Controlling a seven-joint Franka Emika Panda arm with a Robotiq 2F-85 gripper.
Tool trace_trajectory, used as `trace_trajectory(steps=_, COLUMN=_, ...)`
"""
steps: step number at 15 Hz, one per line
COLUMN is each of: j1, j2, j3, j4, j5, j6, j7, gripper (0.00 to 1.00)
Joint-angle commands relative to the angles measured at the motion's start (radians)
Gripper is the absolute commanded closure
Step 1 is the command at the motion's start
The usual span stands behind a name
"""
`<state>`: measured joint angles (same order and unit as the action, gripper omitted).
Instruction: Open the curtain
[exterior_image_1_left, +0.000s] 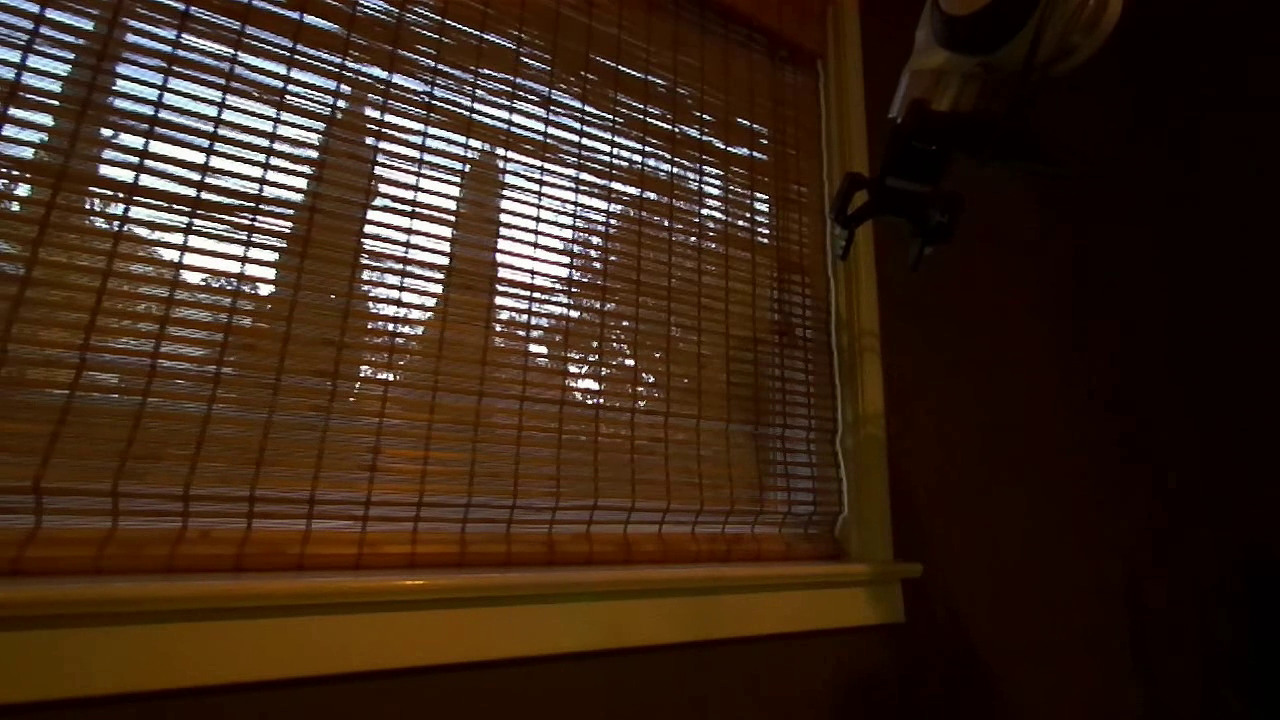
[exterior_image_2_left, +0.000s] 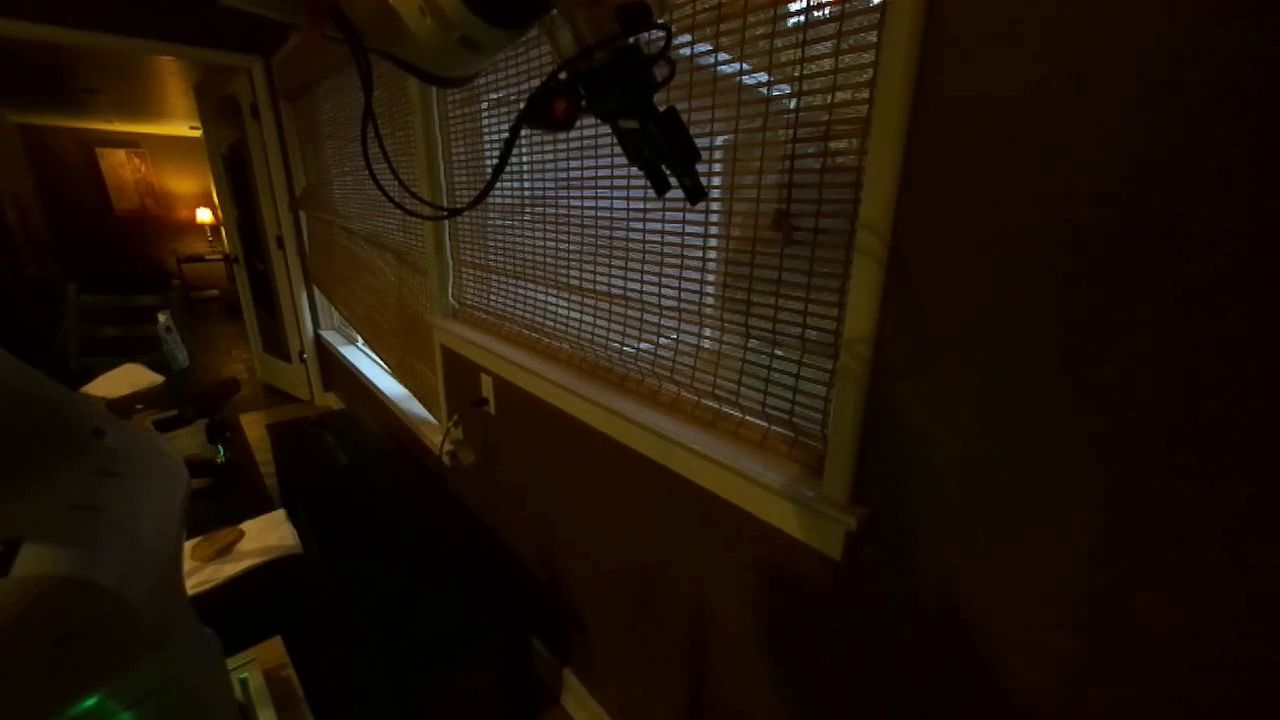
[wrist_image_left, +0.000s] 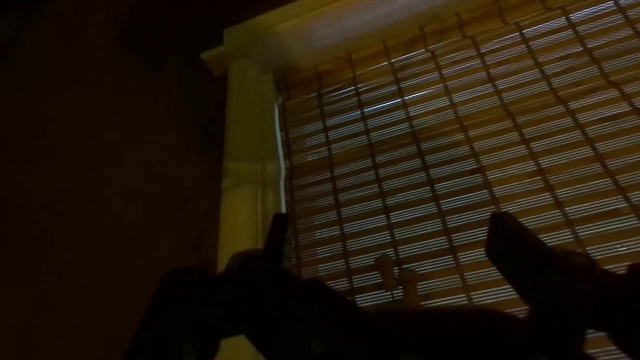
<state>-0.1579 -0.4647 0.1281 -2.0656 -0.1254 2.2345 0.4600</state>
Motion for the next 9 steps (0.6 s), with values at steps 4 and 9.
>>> trace_trajectory(steps=4, j1=-0.018, j2=0.018, j3=0.012, j4=0.020, j5=-0.088, j6=0.127, j7=0.021, gripper=0.00)
trace_trajectory(steps=9, j1=-0.048, j2=0.051, j3=0.018, j4=0.009, j5=-0.147, j6=0.302, j7=0.037, gripper=0.00)
